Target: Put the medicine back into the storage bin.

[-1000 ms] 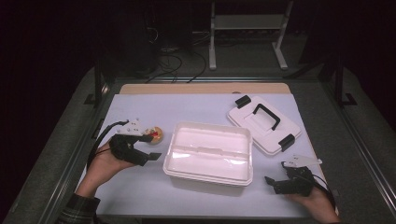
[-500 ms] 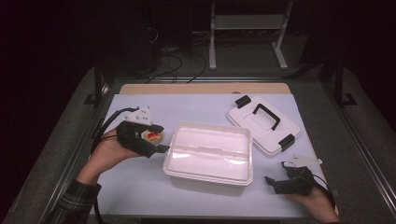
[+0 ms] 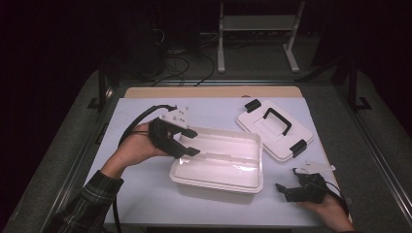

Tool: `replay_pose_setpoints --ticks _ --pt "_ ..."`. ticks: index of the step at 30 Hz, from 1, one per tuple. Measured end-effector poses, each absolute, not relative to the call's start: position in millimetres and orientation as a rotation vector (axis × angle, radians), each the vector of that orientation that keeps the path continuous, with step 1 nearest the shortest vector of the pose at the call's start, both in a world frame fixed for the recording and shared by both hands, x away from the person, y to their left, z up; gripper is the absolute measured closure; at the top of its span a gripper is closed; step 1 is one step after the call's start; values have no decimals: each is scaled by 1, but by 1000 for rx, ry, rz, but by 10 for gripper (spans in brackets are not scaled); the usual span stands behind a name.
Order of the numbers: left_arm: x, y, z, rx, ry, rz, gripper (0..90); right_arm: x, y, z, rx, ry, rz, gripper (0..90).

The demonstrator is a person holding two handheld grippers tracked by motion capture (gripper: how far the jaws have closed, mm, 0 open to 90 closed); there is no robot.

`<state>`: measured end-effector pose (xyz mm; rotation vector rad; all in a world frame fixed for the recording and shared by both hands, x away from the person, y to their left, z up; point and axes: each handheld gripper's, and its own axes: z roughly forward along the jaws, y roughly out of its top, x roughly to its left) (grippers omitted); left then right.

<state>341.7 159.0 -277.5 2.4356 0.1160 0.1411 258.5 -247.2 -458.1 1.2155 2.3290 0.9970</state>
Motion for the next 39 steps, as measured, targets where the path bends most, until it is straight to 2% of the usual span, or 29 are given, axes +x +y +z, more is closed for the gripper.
replay_pose_setpoints --ticks 8,24,31,39 --pt "347 122 -290 2519 2 78 546 259 -247 -458 1217 2330 999 121" --pt "353 91 -311 2609 -78 28 710 259 -247 -458 1217 2332 1000 118" --pt "351 85 -315 2628 -98 4 858 259 -247 -458 1216 2333 1001 117" --pt "351 84 -315 2630 -112 12 878 259 -247 -458 1215 2333 1000 117"
